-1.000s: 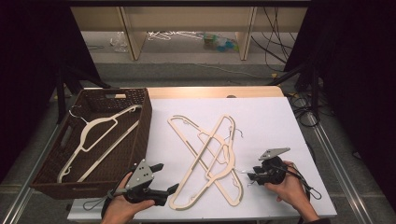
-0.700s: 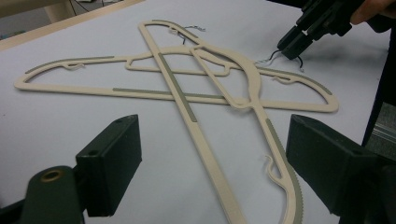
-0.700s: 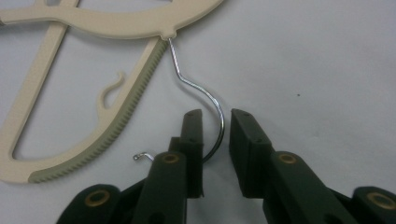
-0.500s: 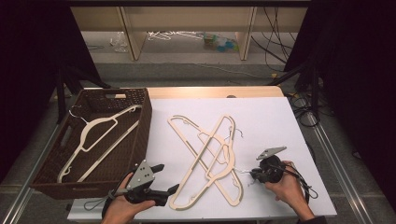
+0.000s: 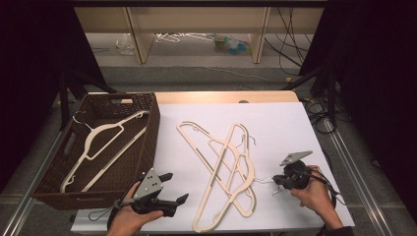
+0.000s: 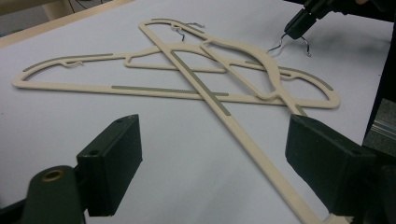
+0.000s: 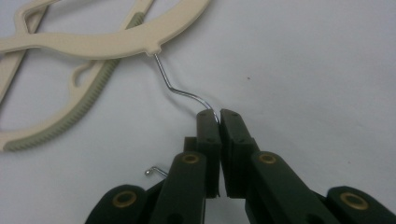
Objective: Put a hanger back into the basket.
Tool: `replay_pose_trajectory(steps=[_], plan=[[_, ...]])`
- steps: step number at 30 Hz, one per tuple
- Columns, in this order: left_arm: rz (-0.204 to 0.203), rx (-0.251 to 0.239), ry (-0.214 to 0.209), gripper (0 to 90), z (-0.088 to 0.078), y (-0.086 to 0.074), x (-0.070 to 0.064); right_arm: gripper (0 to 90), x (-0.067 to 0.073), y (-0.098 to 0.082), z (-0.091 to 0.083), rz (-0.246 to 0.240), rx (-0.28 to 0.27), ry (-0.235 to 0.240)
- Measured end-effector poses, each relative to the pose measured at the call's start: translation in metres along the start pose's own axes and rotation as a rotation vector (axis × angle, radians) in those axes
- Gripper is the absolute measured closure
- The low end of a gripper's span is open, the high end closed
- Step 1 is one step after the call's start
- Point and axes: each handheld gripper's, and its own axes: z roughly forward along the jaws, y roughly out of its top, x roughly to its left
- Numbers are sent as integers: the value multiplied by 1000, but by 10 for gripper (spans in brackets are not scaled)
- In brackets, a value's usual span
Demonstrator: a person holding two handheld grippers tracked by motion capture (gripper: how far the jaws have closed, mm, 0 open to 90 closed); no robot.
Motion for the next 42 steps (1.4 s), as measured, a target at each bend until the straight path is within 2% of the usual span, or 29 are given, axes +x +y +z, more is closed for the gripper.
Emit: replay_pose_trajectory(steps=[2,3,5,6,9,11,17,20,21,22,23,24,27,29,30,31,33,34,36,38,39,40,41,42], plan=[[5,3,-3,187,0,0,0,876,-5,-1,-2,-49,11,4],[-4,3,-1,187,0,0,0,876,-6,-1,-3,-40,25,-2],[-5,0,-8,187,1,0,0,876,-12,-3,-4,-66,22,10],[-6,3,-8,188,1,-1,0,876,-14,-3,-5,-59,32,24],[6,7,1,189,1,0,1,876,-22,-3,-1,-76,27,15],[5,14,-2,189,1,-1,0,876,-28,-2,3,-103,33,-16],[-2,14,-9,191,2,-2,0,882,-48,2,6,-123,20,-41],[3,9,-7,191,2,-1,1,885,-57,-1,8,-153,35,-83],[-7,11,-8,191,2,-1,0,885,-58,-2,7,-125,32,-86],[-1,14,-10,191,2,-1,0,885,-59,-2,6,-129,37,-88],[5,17,-7,192,2,-2,0,885,-61,-2,6,-140,18,-95],[-1,18,-4,191,2,-2,0,885,-61,-2,5,-130,15,-102],[3,17,-6,192,3,-1,-1,886,-61,-3,6,-124,31,-122],[2,16,-9,192,3,-1,-1,883,-61,-2,7,-120,21,-133],[7,13,-9,192,3,-1,0,876,-60,-1,7,-110,-10,-152],[-2,11,-15,192,3,-1,-1,847,-60,-1,5,-97,-14,-148],[5,15,-14,192,2,-2,-1,738,-56,2,0,-39,-33,-157],[4,17,-15,192,2,-2,-1,708,-52,3,-3,-12,-43,-178],[5,13,-9,192,1,-1,0,629,-36,4,-8,1,-34,-186],[7,16,-9,192,1,-1,0,563,-21,3,-12,31,-49,-155],[5,15,-9,192,1,-1,-1,520,-12,2,-14,81,-91,-151],[4,14,-9,192,1,-1,-1,489,-4,2,-16,94,-116,-142],[2,13,-7,192,1,-1,-1,456,5,2,-20,137,-104,-122],[7,15,-10,192,1,-1,-2,438,17,1,-21,153,-118,-107]])
